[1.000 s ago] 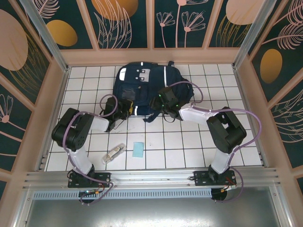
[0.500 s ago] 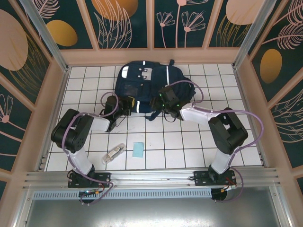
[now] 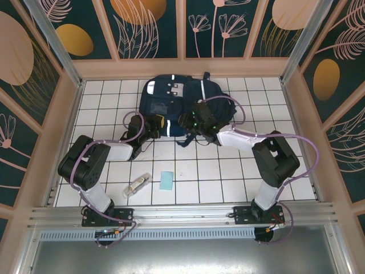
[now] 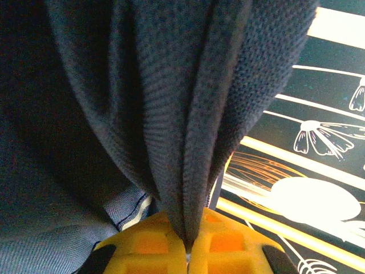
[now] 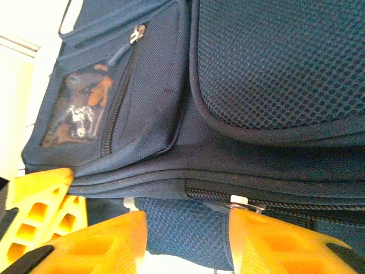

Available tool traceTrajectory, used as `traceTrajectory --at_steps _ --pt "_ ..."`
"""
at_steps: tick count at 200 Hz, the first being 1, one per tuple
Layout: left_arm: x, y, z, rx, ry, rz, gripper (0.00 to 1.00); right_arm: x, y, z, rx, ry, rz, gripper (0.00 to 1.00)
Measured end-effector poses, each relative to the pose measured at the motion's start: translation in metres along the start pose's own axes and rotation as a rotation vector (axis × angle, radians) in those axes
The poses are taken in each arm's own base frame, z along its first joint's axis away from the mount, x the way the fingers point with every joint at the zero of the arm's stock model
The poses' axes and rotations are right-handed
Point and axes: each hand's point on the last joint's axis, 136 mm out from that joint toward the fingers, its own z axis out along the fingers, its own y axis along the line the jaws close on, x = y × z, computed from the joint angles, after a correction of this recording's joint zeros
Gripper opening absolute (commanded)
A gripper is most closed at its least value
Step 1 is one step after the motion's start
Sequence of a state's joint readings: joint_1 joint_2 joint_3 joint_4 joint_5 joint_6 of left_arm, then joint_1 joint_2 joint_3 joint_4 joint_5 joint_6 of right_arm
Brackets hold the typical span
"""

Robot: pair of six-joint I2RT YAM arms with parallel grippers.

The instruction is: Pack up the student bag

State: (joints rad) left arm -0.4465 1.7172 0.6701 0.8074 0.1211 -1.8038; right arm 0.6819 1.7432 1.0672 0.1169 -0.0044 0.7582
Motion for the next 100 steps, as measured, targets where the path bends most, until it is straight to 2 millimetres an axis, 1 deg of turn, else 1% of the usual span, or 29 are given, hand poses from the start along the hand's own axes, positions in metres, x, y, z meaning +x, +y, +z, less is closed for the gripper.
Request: traceTrajectory --at_steps 22,45,75,100 --pt "0.0 0.0 0.0 0.0 -0.002 -0.004 0.0 0.007 -0.006 0.006 0.024 0.009 -0.005 0.4" --pt "0.002 -0.004 -0.002 0.01 0.0 -0.005 0.0 0.012 -0.016 0.014 0.068 0.017 -0.01 0.39" --pt "0.004 -0.008 -0.003 0.017 0.003 -0.004 0.0 0.011 -0.024 0.025 0.123 0.009 -0.016 0.4" --pt "0.004 -0.009 -0.004 0.017 0.001 -0.004 0.0 0.008 -0.024 0.03 0.151 -0.002 -0.033 0.4"
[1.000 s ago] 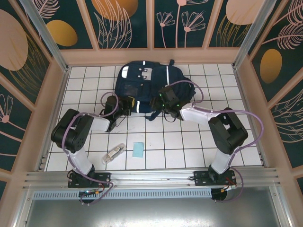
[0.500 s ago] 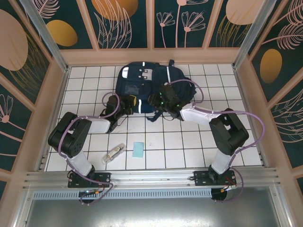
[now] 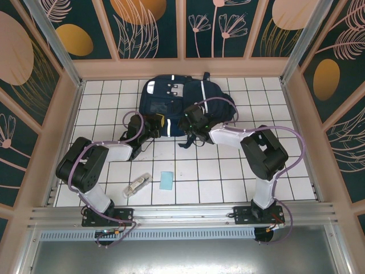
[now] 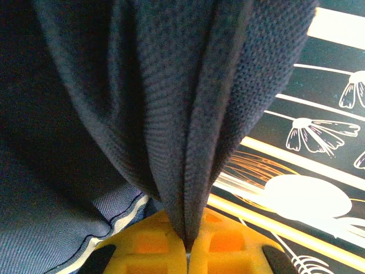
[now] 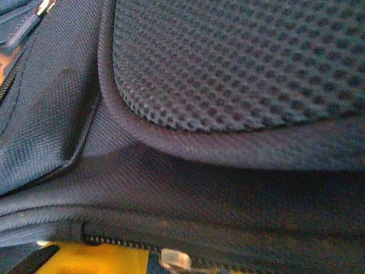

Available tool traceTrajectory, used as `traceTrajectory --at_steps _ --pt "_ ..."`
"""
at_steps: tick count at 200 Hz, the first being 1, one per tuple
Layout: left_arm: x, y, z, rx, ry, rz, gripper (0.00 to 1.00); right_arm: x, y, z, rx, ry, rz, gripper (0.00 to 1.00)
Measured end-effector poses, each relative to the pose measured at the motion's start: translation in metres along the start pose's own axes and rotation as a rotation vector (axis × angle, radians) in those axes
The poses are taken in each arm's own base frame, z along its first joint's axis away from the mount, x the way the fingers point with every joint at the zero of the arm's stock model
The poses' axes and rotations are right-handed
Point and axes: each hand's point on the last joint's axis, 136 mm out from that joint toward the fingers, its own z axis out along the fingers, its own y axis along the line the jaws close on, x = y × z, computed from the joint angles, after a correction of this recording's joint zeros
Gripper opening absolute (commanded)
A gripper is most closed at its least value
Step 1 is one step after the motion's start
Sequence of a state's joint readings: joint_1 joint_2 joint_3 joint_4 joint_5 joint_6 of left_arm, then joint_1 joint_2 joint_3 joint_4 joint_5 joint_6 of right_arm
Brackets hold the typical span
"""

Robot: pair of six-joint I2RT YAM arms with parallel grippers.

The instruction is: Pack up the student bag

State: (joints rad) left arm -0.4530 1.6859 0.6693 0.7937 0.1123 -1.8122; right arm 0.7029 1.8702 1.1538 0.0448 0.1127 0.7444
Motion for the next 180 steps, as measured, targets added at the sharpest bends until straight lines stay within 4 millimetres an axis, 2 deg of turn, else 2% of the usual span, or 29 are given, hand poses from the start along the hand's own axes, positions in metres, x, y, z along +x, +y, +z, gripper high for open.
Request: traceTrajectory --at_steps 10,28,44,82,110,122,129,160,180 --pt "0.0 0.0 0.0 0.0 -0.002 0.0 0.0 -0.002 0.001 0.002 0.006 -0.008 -0.004 0.37" --pt "0.0 -0.002 -0.001 0.004 -0.003 0.0 0.0 -0.006 0.002 0.002 0.016 -0.015 -0.009 0.24" --pt "-0.001 -0.002 -0.003 0.007 -0.007 -0.004 0.0 -0.007 0.001 0.001 0.025 -0.014 -0.02 0.16" --pt "0.0 0.006 -0.006 -0.002 -0.01 -0.021 0.0 -0.004 -0.005 -0.006 0.044 0.01 -0.054 0.14" --pt "0.0 0.006 -0.005 0.002 -0.009 -0.02 0.0 -0.013 -0.015 -0.022 0.054 0.003 -0.07 0.14" --pt "0.0 0.008 -0.004 -0.001 -0.007 -0.019 0.0 -0.018 -0.023 -0.028 0.058 -0.005 -0.075 0.09" --pt "0.001 0.008 -0.004 -0.003 -0.004 -0.019 0.0 -0.019 -0.028 -0.031 0.057 -0.004 -0.075 0.0" --pt "0.001 0.011 -0.003 -0.007 0.0 -0.019 0.0 -0.026 -0.046 -0.036 0.052 0.015 -0.065 0.0" --pt "0.001 0.01 -0.003 -0.006 -0.001 -0.013 0.0 -0.029 -0.048 -0.04 0.037 0.027 -0.091 0.0"
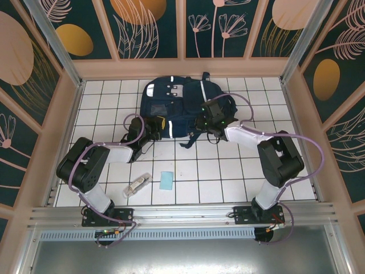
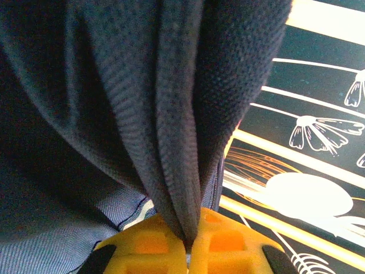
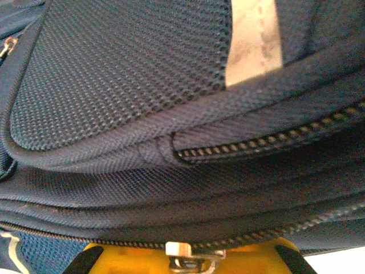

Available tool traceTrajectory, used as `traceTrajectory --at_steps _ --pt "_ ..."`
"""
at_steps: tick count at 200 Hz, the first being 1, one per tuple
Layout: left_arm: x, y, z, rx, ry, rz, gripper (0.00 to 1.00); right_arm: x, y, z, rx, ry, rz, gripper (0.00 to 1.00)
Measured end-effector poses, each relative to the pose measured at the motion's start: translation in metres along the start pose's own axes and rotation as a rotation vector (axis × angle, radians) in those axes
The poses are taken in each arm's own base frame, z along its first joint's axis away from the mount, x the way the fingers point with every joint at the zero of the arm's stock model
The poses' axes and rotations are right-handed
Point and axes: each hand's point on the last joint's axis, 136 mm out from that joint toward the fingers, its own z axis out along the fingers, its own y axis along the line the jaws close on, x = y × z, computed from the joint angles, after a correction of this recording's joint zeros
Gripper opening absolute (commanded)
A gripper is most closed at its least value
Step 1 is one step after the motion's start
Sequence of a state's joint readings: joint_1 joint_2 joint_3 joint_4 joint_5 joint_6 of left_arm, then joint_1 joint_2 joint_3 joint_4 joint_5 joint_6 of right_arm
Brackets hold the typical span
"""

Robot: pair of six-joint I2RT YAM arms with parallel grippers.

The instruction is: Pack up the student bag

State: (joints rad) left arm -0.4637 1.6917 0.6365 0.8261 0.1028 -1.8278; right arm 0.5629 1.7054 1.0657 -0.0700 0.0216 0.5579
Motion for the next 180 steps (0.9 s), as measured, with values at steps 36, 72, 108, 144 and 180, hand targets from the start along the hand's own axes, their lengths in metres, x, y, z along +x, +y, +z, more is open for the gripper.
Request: traceTrajectory --at_steps 36,72,108,144,180 --pt "-0.005 -0.002 -0.001 0.001 0.0 0.013 0.0 -0.003 -0.008 -0.015 -0.008 0.03 -0.08 0.0" --pt "-0.009 -0.003 -0.001 -0.003 0.024 0.034 0.0 -0.015 -0.042 -0.03 0.056 0.034 -0.134 0.0" --pt "-0.012 -0.003 -0.001 -0.021 0.048 0.084 0.0 -0.021 -0.074 -0.039 0.106 0.041 -0.181 0.0" --pt "-0.036 -0.013 0.013 -0.043 0.032 0.171 0.0 -0.023 -0.08 -0.044 0.093 0.055 -0.207 0.0" --pt "-0.061 -0.02 0.045 -0.045 0.023 0.241 0.0 -0.008 -0.057 -0.047 0.015 0.091 -0.222 0.0"
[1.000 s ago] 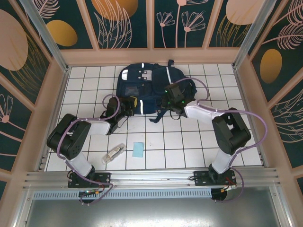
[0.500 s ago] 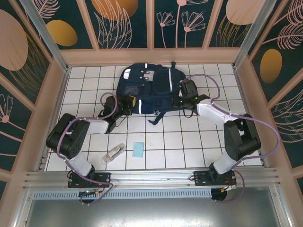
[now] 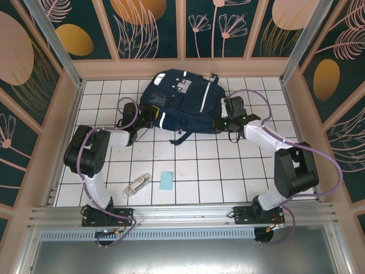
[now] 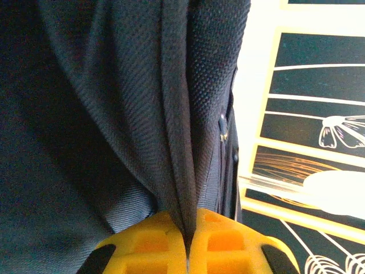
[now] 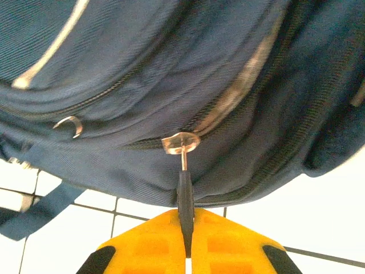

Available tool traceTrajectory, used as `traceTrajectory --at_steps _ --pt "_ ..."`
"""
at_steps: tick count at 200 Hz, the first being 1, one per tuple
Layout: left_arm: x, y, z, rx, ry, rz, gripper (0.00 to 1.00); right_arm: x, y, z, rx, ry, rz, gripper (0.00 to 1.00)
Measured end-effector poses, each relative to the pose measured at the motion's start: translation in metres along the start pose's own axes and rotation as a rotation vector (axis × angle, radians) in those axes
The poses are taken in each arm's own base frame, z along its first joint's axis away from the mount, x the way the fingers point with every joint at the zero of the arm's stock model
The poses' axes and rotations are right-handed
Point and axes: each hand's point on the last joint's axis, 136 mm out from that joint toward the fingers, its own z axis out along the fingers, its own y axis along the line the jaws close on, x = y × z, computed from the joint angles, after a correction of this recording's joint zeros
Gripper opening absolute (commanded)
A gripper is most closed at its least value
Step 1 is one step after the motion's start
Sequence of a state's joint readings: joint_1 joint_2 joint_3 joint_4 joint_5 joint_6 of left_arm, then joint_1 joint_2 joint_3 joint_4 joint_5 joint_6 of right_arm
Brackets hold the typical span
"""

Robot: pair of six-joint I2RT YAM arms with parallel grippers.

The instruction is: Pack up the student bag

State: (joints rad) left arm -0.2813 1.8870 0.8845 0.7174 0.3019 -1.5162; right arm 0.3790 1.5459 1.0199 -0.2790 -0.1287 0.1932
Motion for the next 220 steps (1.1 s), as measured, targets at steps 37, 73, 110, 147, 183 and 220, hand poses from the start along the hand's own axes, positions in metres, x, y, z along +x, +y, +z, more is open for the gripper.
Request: traceTrajectory --at_steps 37,73,110,147,183,220 --pt "-0.018 -0.003 0.033 -0.014 -0.006 0.068 0.22 0.024 0.045 0.0 -0.109 0.051 0.001 0.0" --pt "-0.033 -0.028 0.065 0.038 0.017 0.13 0.49 0.038 0.094 0.008 -0.286 0.101 0.019 0.0" --pt "-0.026 -0.032 0.057 0.04 0.067 0.166 0.99 0.042 0.121 0.03 -0.409 0.15 0.08 0.0" --pt "-0.005 -0.034 0.001 0.013 0.077 0.169 0.99 0.03 0.143 0.044 -0.49 0.144 0.106 0.0" --pt "0.023 -0.05 -0.044 0.055 0.09 0.171 0.95 0.014 0.166 0.047 -0.553 0.126 0.086 0.0" --pt "0.062 -0.035 -0.042 0.044 0.168 0.108 0.88 0.004 0.183 0.043 -0.586 0.104 0.064 0.0"
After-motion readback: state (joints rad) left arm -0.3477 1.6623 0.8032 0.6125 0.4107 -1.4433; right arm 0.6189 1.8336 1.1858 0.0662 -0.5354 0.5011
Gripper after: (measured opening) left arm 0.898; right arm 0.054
